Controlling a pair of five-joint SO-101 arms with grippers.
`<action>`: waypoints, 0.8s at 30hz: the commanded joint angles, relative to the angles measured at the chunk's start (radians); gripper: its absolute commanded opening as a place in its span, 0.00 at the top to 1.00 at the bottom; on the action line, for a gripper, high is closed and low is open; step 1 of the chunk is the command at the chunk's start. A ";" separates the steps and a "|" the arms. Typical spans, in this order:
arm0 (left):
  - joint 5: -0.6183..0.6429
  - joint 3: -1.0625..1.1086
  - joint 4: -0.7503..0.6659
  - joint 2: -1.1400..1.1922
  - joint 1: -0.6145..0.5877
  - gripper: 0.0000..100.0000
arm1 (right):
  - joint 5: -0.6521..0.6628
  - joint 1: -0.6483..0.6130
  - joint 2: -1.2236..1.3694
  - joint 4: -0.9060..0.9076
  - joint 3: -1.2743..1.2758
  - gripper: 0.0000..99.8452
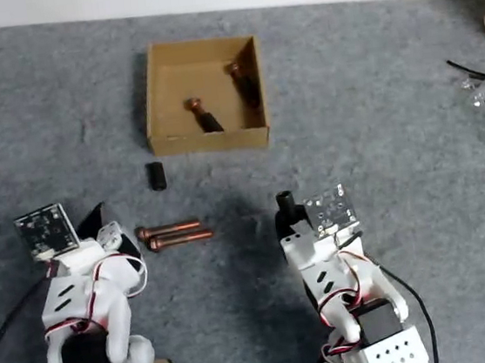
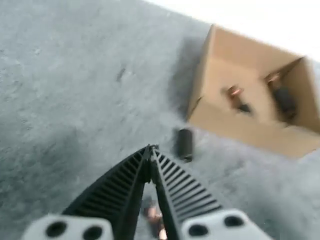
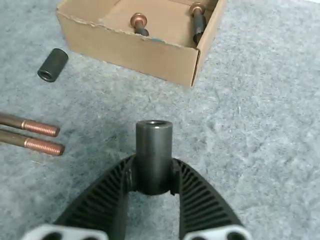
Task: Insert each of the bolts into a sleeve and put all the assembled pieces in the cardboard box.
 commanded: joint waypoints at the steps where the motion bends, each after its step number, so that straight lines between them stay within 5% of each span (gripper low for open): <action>1: 0.049 -0.136 0.006 0.170 0.045 0.99 | 0.012 0.012 0.005 -0.047 -0.015 1.00; 9: 0.103 -0.441 0.005 0.888 0.076 0.99 | 0.012 0.012 0.005 -0.047 -0.015 1.00; 13: 0.264 -0.608 0.006 1.202 0.117 0.99 | 0.012 0.012 0.005 -0.048 -0.015 1.00; 17: 0.442 -0.713 0.052 1.386 0.219 0.99 | 0.012 0.012 0.005 -0.048 -0.015 1.00; 24: 0.522 -0.734 0.087 1.527 0.289 0.99 | 0.012 0.012 0.005 -0.048 -0.015 1.00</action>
